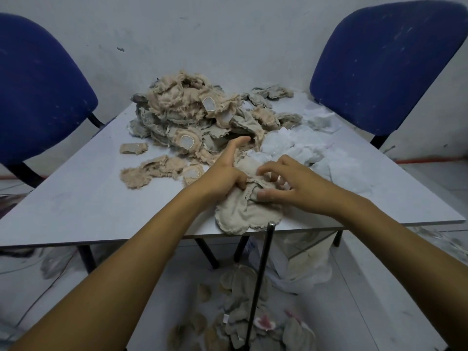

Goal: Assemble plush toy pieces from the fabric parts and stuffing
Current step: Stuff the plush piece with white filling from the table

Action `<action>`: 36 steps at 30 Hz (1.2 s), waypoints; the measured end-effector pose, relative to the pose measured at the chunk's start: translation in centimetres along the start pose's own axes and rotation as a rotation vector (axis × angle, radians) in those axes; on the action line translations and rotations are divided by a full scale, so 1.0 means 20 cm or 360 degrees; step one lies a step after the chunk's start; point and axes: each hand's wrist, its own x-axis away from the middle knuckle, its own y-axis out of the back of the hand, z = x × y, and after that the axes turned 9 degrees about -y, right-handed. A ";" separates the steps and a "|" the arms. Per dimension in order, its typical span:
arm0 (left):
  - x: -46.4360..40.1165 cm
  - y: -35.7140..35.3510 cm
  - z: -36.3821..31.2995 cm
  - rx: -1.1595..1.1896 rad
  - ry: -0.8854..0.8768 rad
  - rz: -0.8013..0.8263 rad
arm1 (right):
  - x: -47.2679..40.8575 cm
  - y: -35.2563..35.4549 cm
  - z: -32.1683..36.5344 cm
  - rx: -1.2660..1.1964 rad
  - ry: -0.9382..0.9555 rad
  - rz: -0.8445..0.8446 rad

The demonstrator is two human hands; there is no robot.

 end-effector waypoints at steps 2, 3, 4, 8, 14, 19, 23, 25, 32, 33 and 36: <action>-0.01 -0.01 0.02 -0.0149 -0.0050 0.0056 | -0.01 -0.02 -0.01 0.0188 -0.0045 0.0025; -0.02 -0.01 0.02 -0.0294 -0.0092 0.0115 | -0.01 -0.03 -0.01 0.0196 -0.0057 -0.0008; -0.03 -0.02 0.03 -0.0491 -0.0129 0.0163 | -0.01 -0.04 0.00 0.0135 -0.0062 -0.0069; 0.00 -0.05 0.03 -0.1069 -0.0403 -0.0067 | 0.00 -0.02 0.00 -0.0149 -0.0048 -0.0321; 0.01 -0.05 0.00 -0.0582 -0.0344 0.0229 | 0.02 0.00 0.02 -0.0389 -0.0134 -0.0396; 0.00 -0.06 0.00 -0.0511 -0.0251 0.0462 | 0.03 -0.02 0.04 -0.0513 -0.0213 -0.0408; 0.02 -0.06 -0.01 -0.0035 -0.0160 0.0219 | 0.07 0.00 0.05 -0.0828 -0.0101 0.0033; 0.03 -0.04 -0.03 0.0214 -0.0026 0.0292 | 0.09 0.02 0.04 -0.0930 -0.0052 0.0211; 0.03 -0.04 -0.10 0.0006 -0.0001 0.0548 | 0.07 -0.03 0.00 -0.0857 -0.0048 -0.0060; 0.03 -0.04 -0.10 -0.0232 -0.0055 0.0531 | 0.07 -0.03 0.00 -0.0856 -0.0033 -0.0079; 0.02 -0.03 -0.08 -0.0708 -0.0237 0.0467 | 0.08 -0.02 -0.01 -0.0986 -0.0098 -0.0086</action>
